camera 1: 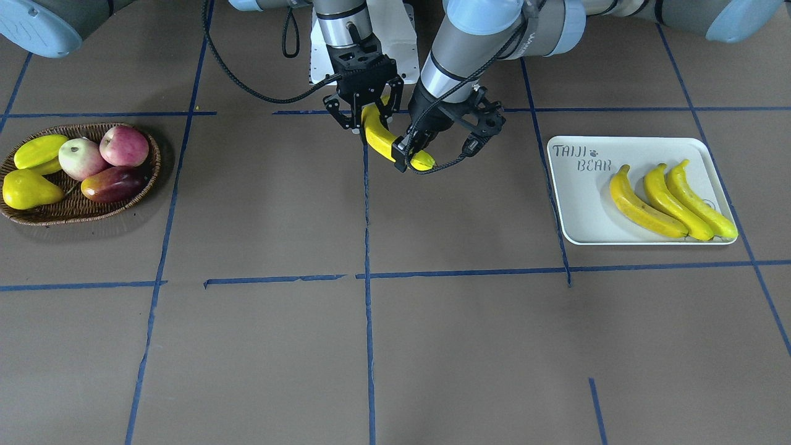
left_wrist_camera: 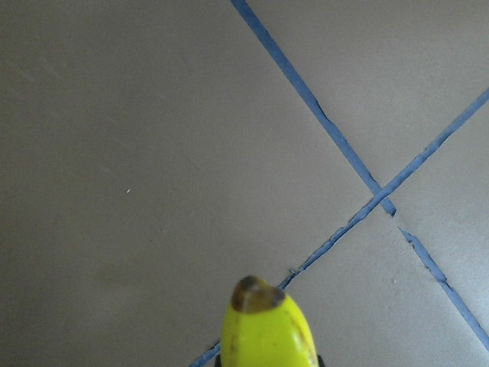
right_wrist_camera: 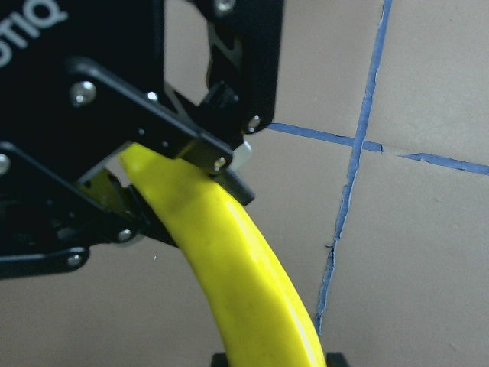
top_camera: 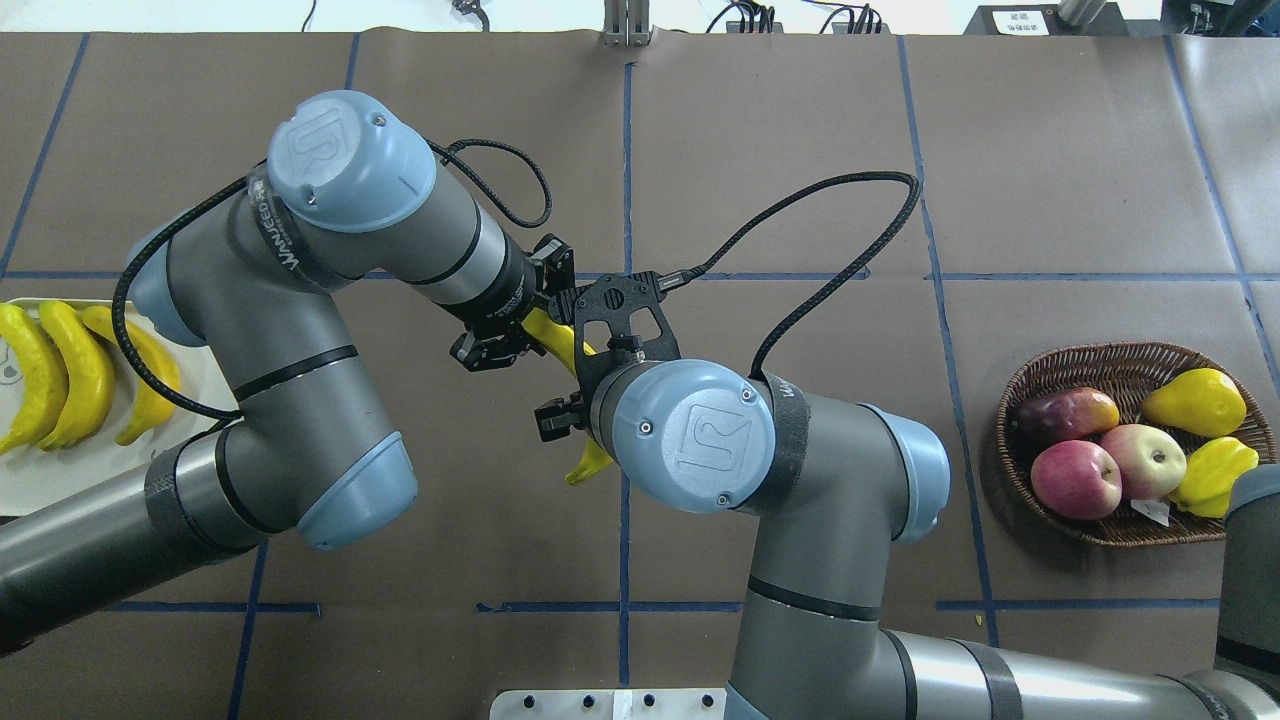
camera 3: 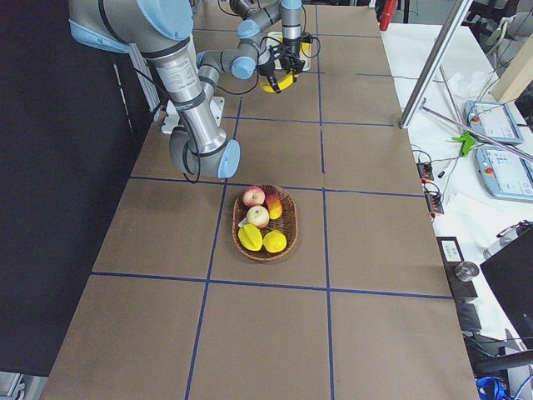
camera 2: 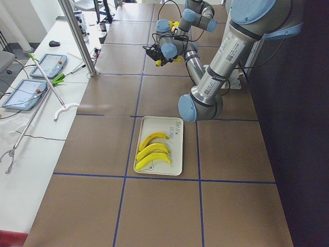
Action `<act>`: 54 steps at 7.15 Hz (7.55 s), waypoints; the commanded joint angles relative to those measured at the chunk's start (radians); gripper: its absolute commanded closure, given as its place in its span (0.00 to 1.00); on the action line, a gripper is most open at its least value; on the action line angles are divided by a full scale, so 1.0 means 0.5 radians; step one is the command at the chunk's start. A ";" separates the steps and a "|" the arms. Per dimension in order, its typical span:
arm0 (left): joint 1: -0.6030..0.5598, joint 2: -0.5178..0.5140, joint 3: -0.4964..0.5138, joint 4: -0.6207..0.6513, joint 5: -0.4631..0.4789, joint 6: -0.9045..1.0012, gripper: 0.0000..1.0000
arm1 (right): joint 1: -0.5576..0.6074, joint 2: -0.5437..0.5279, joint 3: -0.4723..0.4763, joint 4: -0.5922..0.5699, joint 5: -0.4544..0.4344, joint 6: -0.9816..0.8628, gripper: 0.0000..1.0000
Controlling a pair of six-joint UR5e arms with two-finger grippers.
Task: Transfer all bananas from basket to plate
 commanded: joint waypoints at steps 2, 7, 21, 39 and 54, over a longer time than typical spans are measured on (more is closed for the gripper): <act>-0.004 0.001 -0.001 0.000 0.003 0.000 1.00 | -0.004 -0.002 -0.002 0.014 0.004 -0.004 0.01; -0.004 0.074 0.057 -0.003 0.012 0.006 1.00 | 0.032 -0.151 0.323 -0.023 0.172 -0.028 0.01; -0.526 1.167 0.225 -0.783 -0.012 0.482 0.82 | 0.974 -1.042 0.471 -0.075 1.194 -0.992 0.01; -1.857 1.532 0.278 0.101 -0.696 4.445 0.00 | 2.338 -1.741 -0.105 -0.084 1.771 -2.615 0.01; -1.851 1.710 0.226 0.104 -0.675 4.458 0.00 | 2.349 -1.892 0.032 -0.057 1.722 -2.146 0.00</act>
